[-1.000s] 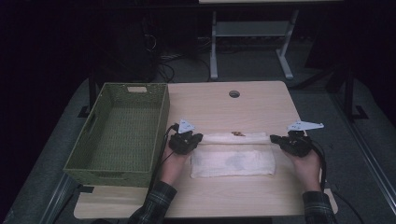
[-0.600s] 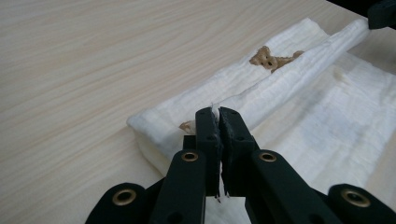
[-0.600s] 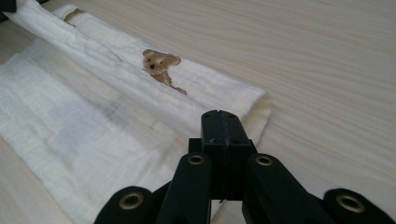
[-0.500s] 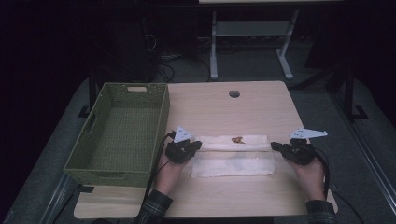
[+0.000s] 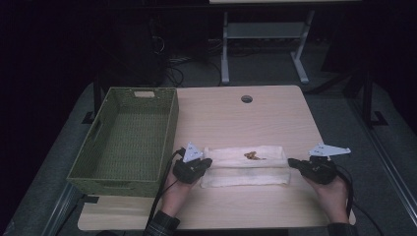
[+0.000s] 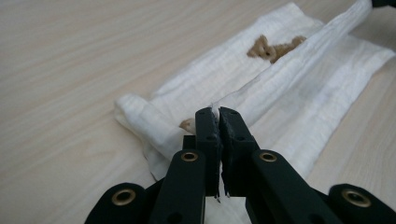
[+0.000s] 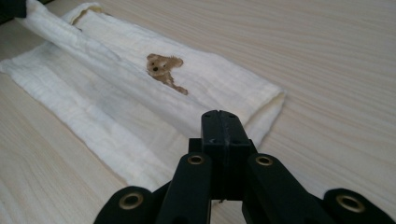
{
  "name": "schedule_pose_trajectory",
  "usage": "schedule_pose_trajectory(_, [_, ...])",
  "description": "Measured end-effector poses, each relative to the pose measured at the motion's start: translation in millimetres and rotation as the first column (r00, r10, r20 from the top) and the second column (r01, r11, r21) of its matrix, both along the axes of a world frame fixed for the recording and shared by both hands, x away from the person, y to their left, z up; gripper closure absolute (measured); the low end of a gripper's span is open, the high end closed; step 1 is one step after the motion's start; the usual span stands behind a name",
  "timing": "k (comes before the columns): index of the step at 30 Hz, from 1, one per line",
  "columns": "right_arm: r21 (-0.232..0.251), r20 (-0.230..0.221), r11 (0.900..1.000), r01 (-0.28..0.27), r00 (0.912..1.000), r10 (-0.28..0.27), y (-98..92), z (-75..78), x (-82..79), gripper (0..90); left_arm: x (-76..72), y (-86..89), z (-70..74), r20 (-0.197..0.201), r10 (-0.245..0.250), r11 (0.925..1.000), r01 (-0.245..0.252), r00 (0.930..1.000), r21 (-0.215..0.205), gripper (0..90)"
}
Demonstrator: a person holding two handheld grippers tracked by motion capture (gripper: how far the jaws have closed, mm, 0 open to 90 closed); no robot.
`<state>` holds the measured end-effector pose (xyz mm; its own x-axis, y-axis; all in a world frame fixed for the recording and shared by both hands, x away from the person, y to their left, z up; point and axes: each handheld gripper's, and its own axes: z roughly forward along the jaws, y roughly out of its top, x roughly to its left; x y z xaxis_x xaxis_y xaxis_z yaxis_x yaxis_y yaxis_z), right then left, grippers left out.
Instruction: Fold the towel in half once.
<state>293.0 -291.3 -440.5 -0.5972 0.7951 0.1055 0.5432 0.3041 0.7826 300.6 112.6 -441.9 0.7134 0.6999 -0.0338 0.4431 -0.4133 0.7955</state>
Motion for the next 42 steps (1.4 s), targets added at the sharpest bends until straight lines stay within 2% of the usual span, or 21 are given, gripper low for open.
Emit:
schedule_pose_trajectory(2, [-0.013,0.002,1.0,0.015,0.9999,-0.015,-3.4,-1.3,-2.1,90.0,-3.2,0.6,-4.1,-0.011,-0.002,0.9999,0.002,0.9999,0.013,86.3])
schedule_pose_trajectory(4, [0.007,-0.006,1.0,0.018,0.9998,-0.018,-7.8,-2.4,-5.2,90.0,-4.8,2.6,-7.7,-0.022,0.002,1.0,-0.002,0.9998,0.004,86.3])
schedule_pose_trajectory(6, [0.022,-0.016,1.0,0.011,0.9998,-0.01,-9.6,-4.1,-8.4,90.0,-6.4,3.7,-9.8,-0.033,-0.004,1.0,0.004,0.9995,0.001,86.3])
schedule_pose_trajectory(8, [0.01,-0.025,1.0,0.001,0.9997,-0.001,-8.1,-6.4,-9.4,90.0,-9.3,2.2,-11.3,-0.039,-0.009,1.0,0.009,0.9992,0.001,86.3])
schedule_pose_trajectory(13, [0.022,-0.046,0.999,-0.025,0.9986,0.026,-1.0,-7.6,-8.5,89.5,-14.0,1.0,-13.4,-0.047,-0.022,0.9997,0.023,0.9986,0.004,85.5])
schedule_pose_trajectory(16, [0.011,-0.056,0.998,-0.054,0.9969,0.055,4.7,-9.7,-7.7,80.6,-13.7,2.8,-15.8,-0.062,-0.018,0.9998,0.018,0.9979,-0.002,85.3])
schedule_pose_trajectory(21, [0.01,-0.1,0.996,-0.089,0.991,0.09,11.5,-15.1,-5.6,73.0,-13.9,3.9,-15.9,-0.061,-0.018,0.9998,0.018,0.998,-0.005,85.3])
schedule_pose_trajectory(24, [-0.008,-0.134,0.995,-0.104,0.9857,0.102,15.7,-19.6,-5.1,69.6,-13.6,4.5,-16.4,-0.063,-0.016,0.9999,0.015,0.9979,-0.007,85.3])
schedule_pose_trajectory(26, [-0.037,-0.158,0.994,-0.103,0.9827,0.096,18.1,-23.3,-6.1,74.5,-13.7,4.3,-16.6,-0.065,-0.016,0.9999,0.016,0.9978,-0.007,85.3])
schedule_pose_trajectory(28, [-0.06,-0.151,0.992,-0.109,0.9836,0.099,18.0,-25.5,-6.7,83.1,-14.4,3.8,-16.5,-0.065,-0.018,0.9998,0.018,0.9977,-0.006,85.3])
schedule_pose_trajectory(30, [-0.058,-0.14,0.993,-0.107,0.9853,0.098,17.2,-23.0,-7.9,88.1,-15.4,3.4,-16.0,-0.064,-0.021,0.9998,0.021,0.9977,-0.009,85.3])
schedule_pose_trajectory(35, [-0.047,-0.09,0.995,-0.093,0.992,0.088,12.1,-12.5,-12.8,89.8,-19.8,2.6,-12.6,-0.055,-0.032,0.9993,0.031,0.998,-0.018,85.3])
schedule_pose_trajectory(38, [-0.046,-0.083,0.995,-0.091,0.9927,0.087,9.7,-9.8,-16.7,89.9,-22.3,1.5,-14.1,-0.068,-0.041,0.9991,0.041,0.9969,-0.012,84.1])
schedule_pose_trajectory(42, [-0.054,-0.114,0.994,-0.094,0.9896,0.087,8.9,-14.5,-20.9,89.9,-26.5,1.0,-20.4,-0.083,-0.046,0.9989,0.046,0.9955,0.003,81.5])
